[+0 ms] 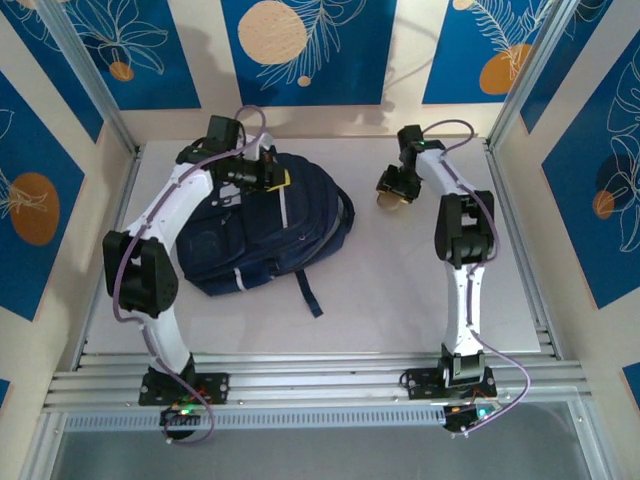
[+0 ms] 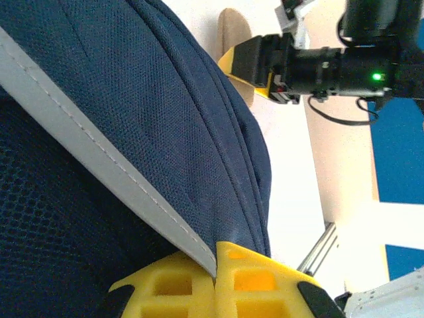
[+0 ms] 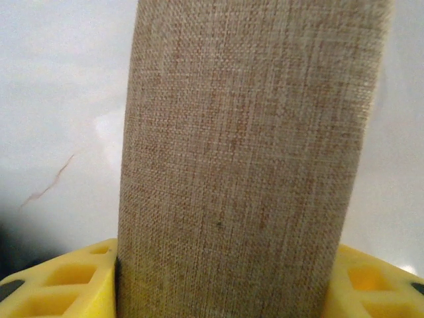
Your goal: Pack the student bag
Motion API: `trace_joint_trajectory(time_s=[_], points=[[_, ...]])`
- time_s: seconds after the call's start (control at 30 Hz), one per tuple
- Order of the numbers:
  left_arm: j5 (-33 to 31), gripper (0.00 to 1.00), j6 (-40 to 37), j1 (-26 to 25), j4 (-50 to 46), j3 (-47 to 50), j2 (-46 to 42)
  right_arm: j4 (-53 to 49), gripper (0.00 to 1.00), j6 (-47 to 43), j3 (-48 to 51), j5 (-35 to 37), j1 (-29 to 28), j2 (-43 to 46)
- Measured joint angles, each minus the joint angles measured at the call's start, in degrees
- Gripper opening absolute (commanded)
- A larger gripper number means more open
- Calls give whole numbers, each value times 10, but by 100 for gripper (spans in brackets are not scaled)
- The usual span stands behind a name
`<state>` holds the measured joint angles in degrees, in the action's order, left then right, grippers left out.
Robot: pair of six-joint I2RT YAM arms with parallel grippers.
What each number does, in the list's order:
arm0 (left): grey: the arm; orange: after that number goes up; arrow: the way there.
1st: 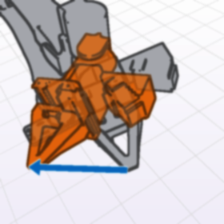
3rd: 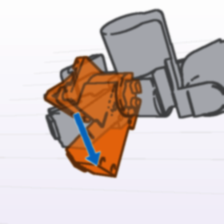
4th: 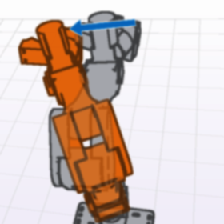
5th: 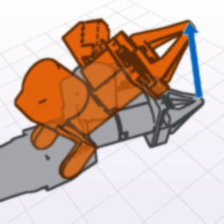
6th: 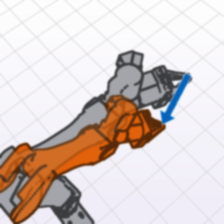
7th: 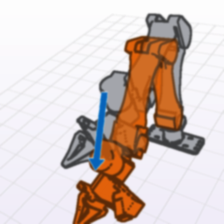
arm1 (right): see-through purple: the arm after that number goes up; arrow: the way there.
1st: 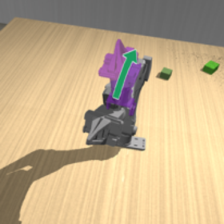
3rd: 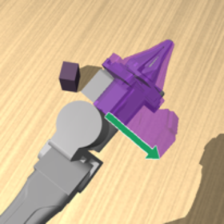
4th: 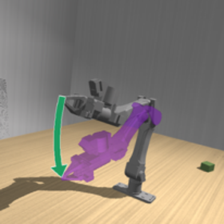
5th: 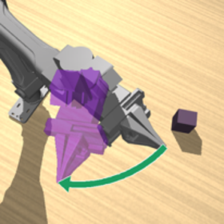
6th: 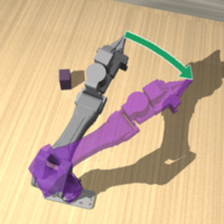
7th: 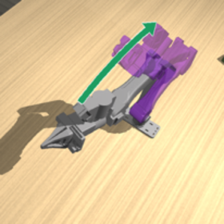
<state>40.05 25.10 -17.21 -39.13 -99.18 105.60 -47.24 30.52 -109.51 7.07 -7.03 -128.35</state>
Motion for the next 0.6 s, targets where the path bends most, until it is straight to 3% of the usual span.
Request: trace_joint_trajectory(time_s=[0.3,0.6], points=[[-17,0,-22,-48,-67,-59,0,158,28,64,317,-46,-28,323],[5,0,-27,-50,-79,-66,-11,245,27,120,544,-85,-115,515]])
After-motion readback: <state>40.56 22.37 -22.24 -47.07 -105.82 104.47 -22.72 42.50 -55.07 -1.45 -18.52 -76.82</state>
